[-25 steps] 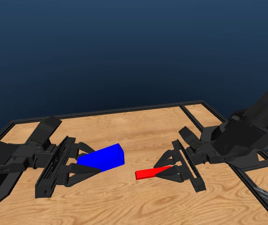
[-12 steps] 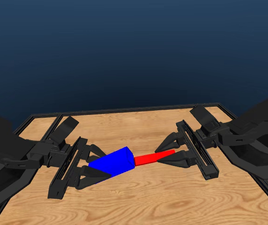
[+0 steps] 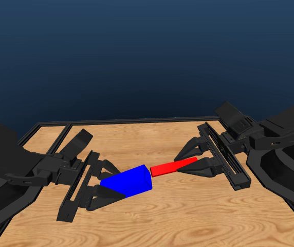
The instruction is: Insert peg into socket
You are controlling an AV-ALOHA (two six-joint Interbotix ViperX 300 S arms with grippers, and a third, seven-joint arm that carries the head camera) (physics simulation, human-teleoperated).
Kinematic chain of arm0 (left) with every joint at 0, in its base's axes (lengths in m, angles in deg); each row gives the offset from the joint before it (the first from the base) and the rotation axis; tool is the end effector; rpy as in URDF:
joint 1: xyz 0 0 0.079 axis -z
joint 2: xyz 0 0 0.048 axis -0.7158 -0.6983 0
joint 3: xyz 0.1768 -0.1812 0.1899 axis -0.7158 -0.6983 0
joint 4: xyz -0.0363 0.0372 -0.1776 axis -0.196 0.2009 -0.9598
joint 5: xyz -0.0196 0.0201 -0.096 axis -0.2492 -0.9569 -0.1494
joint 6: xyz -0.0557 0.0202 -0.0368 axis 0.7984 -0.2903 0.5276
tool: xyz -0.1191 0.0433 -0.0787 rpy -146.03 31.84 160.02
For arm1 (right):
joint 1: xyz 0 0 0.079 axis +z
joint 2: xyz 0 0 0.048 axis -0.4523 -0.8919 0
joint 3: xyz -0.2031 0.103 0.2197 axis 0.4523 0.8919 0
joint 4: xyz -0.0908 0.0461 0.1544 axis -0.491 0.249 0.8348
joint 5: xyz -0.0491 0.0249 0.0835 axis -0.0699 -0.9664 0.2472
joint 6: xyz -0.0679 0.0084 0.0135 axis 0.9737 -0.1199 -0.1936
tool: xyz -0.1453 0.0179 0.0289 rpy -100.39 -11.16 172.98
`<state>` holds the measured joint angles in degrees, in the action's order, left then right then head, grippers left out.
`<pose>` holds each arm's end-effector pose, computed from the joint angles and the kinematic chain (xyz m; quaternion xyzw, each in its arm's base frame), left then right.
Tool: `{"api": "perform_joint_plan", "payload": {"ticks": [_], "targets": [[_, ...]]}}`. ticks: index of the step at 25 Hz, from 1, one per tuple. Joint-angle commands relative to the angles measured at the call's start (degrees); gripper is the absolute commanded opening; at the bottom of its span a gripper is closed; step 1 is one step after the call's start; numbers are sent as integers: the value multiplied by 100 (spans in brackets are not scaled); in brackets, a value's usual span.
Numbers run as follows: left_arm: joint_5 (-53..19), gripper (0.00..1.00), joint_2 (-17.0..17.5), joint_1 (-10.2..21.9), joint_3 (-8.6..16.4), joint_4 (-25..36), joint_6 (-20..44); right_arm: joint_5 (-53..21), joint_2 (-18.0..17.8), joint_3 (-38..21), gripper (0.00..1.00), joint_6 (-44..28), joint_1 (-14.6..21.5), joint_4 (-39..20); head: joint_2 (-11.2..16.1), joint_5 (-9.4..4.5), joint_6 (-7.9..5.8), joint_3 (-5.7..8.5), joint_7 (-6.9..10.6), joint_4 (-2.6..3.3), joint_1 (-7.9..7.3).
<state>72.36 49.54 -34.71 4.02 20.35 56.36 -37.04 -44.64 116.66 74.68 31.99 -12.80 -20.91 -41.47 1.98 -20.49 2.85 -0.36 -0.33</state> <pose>0.3871 -0.0535 0.1248 -0.1615 0.2169 -0.0034 0.9627 0.4109 0.0268 0.1680 0.0178 0.2359 0.0130 0.9715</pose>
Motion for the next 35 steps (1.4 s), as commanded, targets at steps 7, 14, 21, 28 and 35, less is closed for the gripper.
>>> {"api": "perform_joint_plan", "payload": {"ticks": [7,14,21,28,35], "targets": [[86,0,49,-81,130,146,35,-621,-591,-923,0,-581,97,-598,86,79,-17,172,-28,-20,-104],[-573,0,12,-33,435,164,17,-693,-1350,-1769,0,-850,137,-914,26,43,-16,126,-64,-22,-100],[-1300,0,109,-42,642,168,131,-663,-1874,-1982,100,-1372,259,-967,-94,54,11,35,-114,-9,-6],[-1607,0,23,-46,699,249,382,-567,-1465,-1244,100,-1914,275,-822,-220,68,28,-43,-187,12,120],[-1706,0,-81,-42,741,371,671,-505,-782,-441,100,-2330,318,-766,-289,75,48,-85,-272,36,259]]}}
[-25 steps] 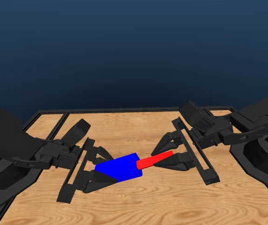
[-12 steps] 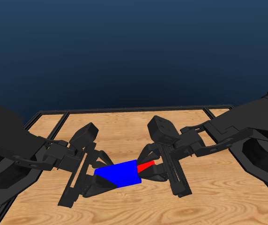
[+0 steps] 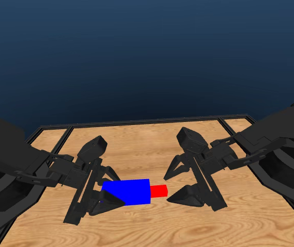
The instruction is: Insert peg into socket
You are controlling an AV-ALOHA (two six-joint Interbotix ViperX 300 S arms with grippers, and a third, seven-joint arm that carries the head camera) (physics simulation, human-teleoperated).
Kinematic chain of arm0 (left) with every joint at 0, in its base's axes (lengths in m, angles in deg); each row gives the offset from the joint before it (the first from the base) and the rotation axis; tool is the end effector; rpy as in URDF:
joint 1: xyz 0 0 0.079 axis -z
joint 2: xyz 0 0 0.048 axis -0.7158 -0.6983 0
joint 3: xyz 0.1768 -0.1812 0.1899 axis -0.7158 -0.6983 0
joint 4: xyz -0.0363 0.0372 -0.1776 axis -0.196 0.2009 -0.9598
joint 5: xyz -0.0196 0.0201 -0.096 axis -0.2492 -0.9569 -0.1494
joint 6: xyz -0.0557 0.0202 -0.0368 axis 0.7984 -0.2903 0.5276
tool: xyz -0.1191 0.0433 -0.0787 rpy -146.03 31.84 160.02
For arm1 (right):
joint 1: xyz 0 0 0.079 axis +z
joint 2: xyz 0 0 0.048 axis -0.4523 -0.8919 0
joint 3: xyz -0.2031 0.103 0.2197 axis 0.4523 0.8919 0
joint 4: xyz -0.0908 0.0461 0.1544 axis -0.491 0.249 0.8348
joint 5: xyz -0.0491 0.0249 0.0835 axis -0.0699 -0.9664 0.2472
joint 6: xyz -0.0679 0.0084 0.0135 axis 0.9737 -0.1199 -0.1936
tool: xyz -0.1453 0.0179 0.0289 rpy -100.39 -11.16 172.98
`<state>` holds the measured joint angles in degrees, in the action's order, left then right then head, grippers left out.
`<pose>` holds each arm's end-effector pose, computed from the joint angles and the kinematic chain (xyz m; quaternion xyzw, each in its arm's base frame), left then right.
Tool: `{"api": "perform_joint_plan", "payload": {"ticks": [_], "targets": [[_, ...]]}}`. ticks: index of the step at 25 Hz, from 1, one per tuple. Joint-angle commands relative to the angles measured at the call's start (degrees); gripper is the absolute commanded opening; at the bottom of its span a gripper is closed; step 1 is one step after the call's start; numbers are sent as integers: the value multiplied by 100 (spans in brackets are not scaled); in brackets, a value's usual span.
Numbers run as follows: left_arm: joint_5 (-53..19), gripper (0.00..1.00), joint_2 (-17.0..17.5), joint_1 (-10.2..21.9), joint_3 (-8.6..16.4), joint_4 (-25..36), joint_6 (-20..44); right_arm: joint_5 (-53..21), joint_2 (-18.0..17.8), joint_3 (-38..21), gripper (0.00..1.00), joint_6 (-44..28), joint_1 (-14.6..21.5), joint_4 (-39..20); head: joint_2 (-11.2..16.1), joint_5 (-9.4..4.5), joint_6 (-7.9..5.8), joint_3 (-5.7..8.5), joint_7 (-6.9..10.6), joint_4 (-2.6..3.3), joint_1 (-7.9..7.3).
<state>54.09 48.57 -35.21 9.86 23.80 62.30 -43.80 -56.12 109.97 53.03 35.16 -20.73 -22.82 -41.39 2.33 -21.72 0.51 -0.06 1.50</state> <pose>0.3839 -0.0654 0.0971 -0.1828 0.3301 0.0011 0.9261 0.4319 0.0612 0.1089 0.1219 0.3351 0.0125 0.9342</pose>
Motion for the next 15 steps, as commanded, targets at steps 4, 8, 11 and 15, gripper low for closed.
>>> {"api": "perform_joint_plan", "payload": {"ticks": [4,8,11,15], "targets": [[71,0,-50,21,187,76,133,498,241,646,100,-430,9,133,-101,57,28,34,-53,15,131],[7,0,-22,55,179,100,164,906,-203,433,0,-491,82,140,-84,20,55,43,-32,19,171],[81,0,-48,17,269,150,190,1151,-638,86,0,-525,122,81,-70,25,47,52,-31,21,171],[83,0,-49,28,235,158,211,1090,-926,-521,0,-376,118,-93,-62,21,44,59,-28,19,159]]}}
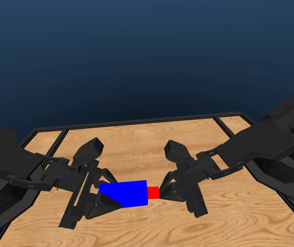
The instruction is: Insert peg into socket
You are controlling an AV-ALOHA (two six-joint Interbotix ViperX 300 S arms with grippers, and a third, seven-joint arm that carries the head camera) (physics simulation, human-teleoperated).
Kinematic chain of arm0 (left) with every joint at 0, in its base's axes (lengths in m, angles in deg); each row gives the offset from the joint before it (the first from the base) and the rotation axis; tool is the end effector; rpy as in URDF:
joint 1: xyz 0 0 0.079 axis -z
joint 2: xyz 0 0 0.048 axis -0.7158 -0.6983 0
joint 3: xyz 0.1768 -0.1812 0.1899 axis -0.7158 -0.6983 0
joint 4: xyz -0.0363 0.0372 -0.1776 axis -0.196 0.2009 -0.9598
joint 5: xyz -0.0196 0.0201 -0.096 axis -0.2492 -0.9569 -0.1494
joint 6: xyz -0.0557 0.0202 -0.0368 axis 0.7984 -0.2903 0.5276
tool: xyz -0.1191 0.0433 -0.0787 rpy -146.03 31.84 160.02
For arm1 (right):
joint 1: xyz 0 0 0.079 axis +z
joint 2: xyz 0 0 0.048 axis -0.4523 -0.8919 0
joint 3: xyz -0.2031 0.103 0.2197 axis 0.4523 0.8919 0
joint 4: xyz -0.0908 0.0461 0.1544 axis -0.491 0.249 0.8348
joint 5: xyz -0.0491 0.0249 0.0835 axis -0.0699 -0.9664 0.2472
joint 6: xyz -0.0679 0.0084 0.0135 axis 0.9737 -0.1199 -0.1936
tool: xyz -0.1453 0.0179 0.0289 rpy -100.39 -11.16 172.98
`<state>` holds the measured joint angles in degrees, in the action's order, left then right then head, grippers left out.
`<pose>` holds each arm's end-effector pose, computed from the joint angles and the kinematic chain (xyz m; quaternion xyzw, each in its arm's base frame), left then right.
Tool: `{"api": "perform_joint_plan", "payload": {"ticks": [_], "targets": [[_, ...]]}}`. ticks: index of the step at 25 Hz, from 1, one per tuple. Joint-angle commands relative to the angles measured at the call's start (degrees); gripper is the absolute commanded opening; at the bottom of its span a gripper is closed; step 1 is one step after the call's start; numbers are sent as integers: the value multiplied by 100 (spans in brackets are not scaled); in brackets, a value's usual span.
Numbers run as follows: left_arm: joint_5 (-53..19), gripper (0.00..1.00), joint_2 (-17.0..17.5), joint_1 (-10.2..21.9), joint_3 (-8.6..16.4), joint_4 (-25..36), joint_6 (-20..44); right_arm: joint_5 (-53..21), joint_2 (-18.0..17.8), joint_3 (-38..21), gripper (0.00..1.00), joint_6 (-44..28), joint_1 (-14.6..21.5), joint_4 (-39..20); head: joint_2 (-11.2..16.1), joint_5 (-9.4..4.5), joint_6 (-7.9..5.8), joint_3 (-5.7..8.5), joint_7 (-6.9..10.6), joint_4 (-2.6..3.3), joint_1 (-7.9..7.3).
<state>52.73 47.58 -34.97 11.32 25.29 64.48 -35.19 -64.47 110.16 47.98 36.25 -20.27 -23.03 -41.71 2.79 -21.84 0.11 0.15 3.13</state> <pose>0.3885 -0.0696 0.0956 -0.1879 0.3381 -0.0002 0.9221 0.4447 0.0679 0.0686 0.1597 0.3349 -0.0022 0.9286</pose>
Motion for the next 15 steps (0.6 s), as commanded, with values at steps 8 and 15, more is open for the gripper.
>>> {"api": "perform_joint_plan", "payload": {"ticks": [8,15], "targets": [[188,0,117,44,50,16,7,-22,-466,-1281,0,194,-43,-349,-77,80,-11,60,71,-16,-85],[379,0,218,91,-96,-36,-27,877,12,-232,25,-173,-60,98,-209,123,-62,22,138,-31,-213]]}}
